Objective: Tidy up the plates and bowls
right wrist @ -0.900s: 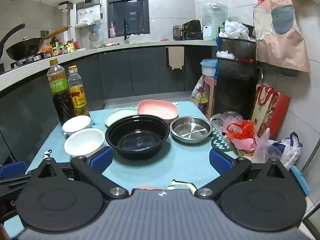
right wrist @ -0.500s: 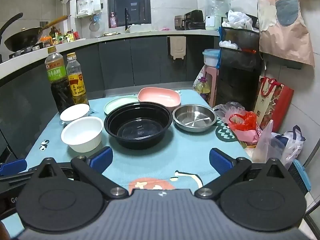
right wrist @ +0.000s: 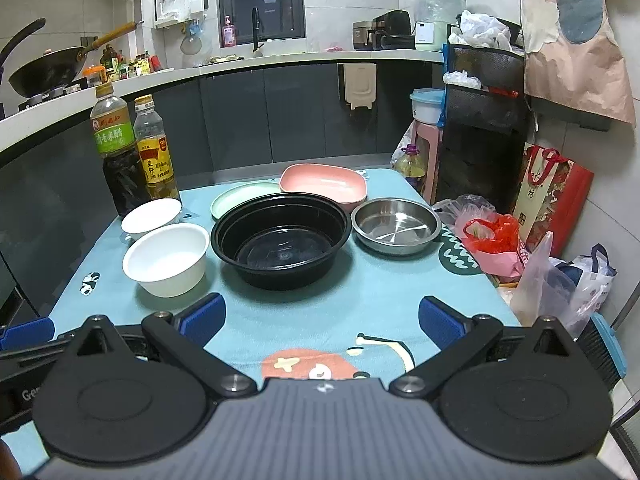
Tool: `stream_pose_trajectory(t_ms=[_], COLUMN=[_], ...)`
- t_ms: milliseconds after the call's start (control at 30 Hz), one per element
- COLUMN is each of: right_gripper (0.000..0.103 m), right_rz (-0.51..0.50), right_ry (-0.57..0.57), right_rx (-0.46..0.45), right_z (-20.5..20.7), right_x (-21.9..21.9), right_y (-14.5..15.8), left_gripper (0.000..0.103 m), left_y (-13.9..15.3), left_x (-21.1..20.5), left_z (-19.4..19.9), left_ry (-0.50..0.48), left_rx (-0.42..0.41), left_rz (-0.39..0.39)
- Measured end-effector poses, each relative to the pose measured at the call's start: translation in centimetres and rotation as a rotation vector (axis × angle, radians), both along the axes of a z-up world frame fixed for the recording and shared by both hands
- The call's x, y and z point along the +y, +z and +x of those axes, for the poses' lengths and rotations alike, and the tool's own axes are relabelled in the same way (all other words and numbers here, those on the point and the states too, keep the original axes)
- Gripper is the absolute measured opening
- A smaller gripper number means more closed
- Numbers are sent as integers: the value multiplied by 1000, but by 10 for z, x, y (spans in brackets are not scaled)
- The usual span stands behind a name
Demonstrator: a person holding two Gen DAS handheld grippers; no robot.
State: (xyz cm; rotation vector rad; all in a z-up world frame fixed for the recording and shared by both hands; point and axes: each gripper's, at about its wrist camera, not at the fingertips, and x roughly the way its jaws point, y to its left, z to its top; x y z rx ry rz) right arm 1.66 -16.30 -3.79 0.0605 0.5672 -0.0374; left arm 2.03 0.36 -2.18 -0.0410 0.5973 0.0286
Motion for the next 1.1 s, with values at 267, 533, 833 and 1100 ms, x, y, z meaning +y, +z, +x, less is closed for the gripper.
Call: stream_pose_trajectory(t_ms=[267,533,833,1100], right_gripper=[64,64,64,64], right_rz=[-17,-12,-10,-6], right_ry=[-3,0,8,10], right_rx=[-7,4,14,28], right_z=[3,7,7,8], right_x=[1,0,2,2], right_y=[0,-2,-6,-10], left_gripper=[61,61,61,61], left_y=[-2,-4,-11,-13], left_x=[-1,-1,0,2], left_z=[3,8,10,8], left_ry=[7,7,16,20], left_rx=[5,16,32,36], left_rz=[5,11,4,2])
